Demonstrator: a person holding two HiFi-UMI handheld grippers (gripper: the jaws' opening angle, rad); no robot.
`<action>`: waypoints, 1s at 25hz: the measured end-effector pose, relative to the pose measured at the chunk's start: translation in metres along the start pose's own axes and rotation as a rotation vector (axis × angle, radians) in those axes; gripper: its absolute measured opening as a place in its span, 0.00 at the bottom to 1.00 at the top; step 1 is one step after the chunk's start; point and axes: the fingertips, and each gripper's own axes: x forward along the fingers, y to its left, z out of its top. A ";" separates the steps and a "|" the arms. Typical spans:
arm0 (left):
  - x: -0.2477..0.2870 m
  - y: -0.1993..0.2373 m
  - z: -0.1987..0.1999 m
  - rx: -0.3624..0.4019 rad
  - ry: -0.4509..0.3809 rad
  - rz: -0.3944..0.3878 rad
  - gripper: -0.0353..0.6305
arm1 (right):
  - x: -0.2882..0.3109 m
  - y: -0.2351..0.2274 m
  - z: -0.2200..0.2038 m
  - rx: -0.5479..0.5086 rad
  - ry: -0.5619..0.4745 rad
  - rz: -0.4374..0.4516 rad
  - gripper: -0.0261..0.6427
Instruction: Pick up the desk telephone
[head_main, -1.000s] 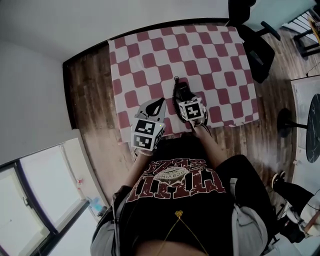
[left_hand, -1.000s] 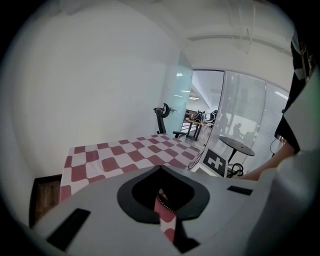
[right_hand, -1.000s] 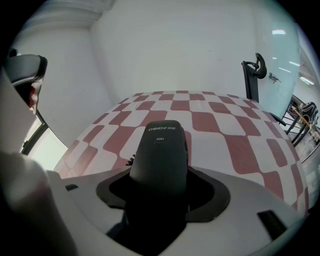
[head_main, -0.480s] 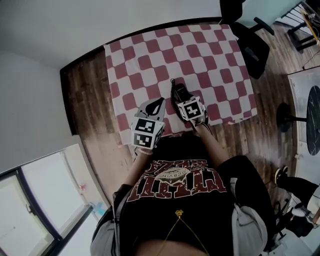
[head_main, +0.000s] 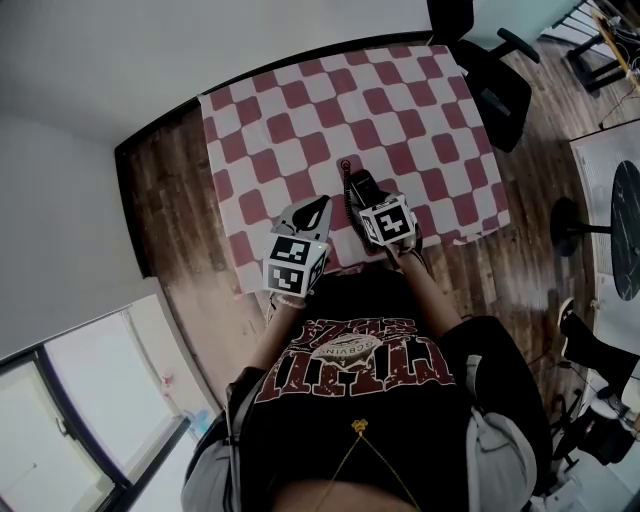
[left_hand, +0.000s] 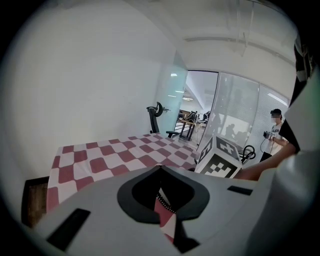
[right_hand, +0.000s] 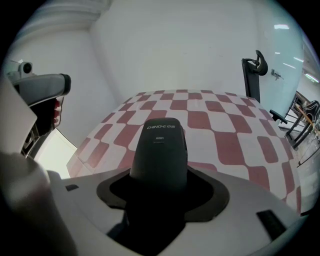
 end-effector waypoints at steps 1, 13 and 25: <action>0.001 0.000 -0.001 0.002 0.002 0.000 0.06 | -0.003 0.000 0.001 -0.001 -0.001 0.004 0.47; 0.015 -0.006 -0.005 0.011 0.030 -0.011 0.06 | -0.047 0.012 0.018 0.003 -0.029 0.047 0.47; 0.025 -0.006 -0.012 0.010 0.053 -0.013 0.06 | -0.094 0.025 0.043 -0.025 -0.080 0.077 0.47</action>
